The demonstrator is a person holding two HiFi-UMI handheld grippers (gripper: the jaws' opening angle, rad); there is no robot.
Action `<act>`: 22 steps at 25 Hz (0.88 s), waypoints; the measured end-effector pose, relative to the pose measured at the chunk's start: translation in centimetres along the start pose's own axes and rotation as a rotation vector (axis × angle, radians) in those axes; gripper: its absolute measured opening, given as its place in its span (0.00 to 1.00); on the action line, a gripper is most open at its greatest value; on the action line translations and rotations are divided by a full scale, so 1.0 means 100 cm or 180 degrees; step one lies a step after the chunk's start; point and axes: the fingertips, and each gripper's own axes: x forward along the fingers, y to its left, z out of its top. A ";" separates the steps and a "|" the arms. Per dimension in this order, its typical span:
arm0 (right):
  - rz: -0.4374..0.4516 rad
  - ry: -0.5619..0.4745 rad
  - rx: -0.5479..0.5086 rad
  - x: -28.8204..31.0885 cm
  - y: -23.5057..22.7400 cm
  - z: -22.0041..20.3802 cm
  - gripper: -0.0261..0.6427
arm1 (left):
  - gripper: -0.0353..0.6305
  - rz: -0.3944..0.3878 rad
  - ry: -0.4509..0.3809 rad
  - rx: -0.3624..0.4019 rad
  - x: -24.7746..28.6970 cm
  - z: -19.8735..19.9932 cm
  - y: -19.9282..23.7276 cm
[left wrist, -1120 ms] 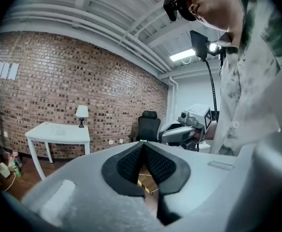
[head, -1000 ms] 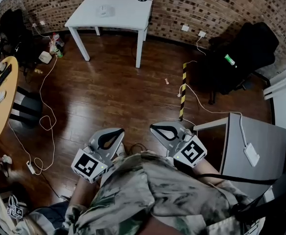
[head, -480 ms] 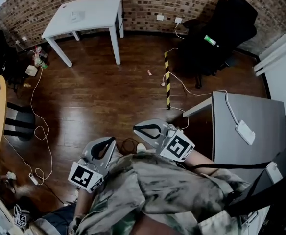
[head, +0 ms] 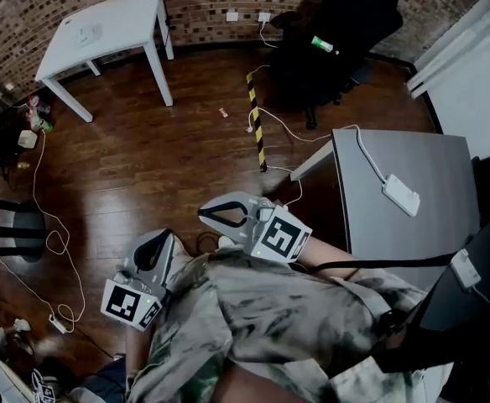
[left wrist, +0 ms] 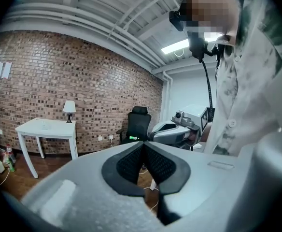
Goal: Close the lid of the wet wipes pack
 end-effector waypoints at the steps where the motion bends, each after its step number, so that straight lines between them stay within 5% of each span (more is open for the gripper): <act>1: 0.0009 0.0000 -0.0010 0.000 0.000 0.001 0.04 | 0.05 0.0006 -0.0008 0.0003 0.000 0.002 0.001; 22: -0.0006 -0.0007 -0.0087 0.010 -0.005 0.007 0.04 | 0.05 -0.0015 -0.0042 0.0031 0.001 0.004 0.017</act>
